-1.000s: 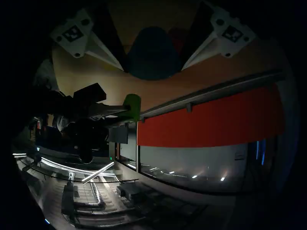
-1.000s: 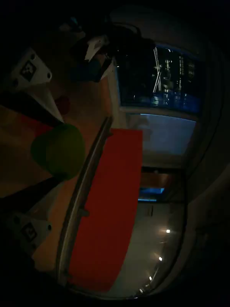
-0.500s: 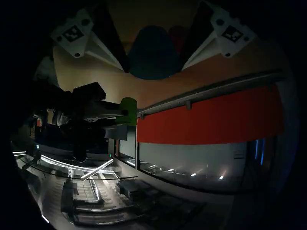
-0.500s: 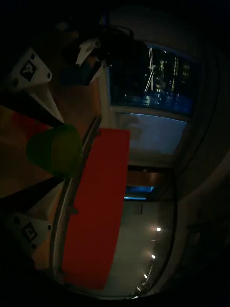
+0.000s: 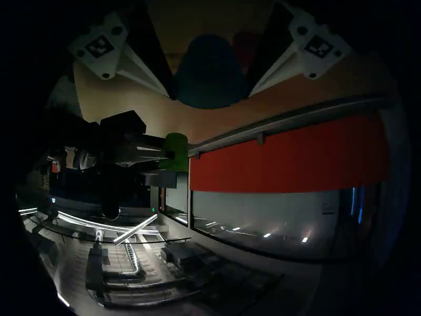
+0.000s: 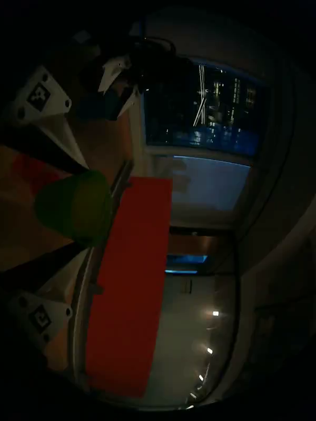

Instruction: Pour water

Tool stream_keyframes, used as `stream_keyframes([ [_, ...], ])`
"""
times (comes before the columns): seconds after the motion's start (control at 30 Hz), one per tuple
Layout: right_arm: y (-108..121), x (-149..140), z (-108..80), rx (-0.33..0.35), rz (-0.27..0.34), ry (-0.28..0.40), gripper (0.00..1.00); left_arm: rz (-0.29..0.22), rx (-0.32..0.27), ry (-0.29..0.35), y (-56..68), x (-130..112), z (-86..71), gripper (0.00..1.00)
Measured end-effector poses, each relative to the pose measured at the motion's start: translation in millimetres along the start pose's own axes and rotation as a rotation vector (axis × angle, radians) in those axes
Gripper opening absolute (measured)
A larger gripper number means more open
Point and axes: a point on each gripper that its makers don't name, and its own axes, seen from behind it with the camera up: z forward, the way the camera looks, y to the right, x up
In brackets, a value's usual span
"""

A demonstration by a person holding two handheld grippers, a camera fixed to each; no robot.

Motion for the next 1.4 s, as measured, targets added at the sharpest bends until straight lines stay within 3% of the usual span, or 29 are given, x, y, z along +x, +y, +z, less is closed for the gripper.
stream_keyframes([
  [0.3, -11.8, 4.1, -1.3, 0.032, 0.001, 0.003, 1.00, 0.011, -0.006, 0.037, 3.6, 9.9, 0.4, 0.91],
  [0.77, -44.2, 6.0, 0.3, 0.106, -0.006, -0.002, 1.00, 0.096, 0.015, 0.056, -0.1, 36.4, -3.1, 0.90],
  [1.0, -63.2, 3.8, 0.3, 0.146, -0.010, -0.007, 1.00, 0.183, 0.031, 0.066, -0.1, 56.8, -9.3, 0.90],
  [1.4, -94.7, 0.0, -0.9, 0.212, -0.017, -0.006, 1.00, 0.382, 0.068, 0.073, 4.4, 97.5, -12.1, 0.90],
])
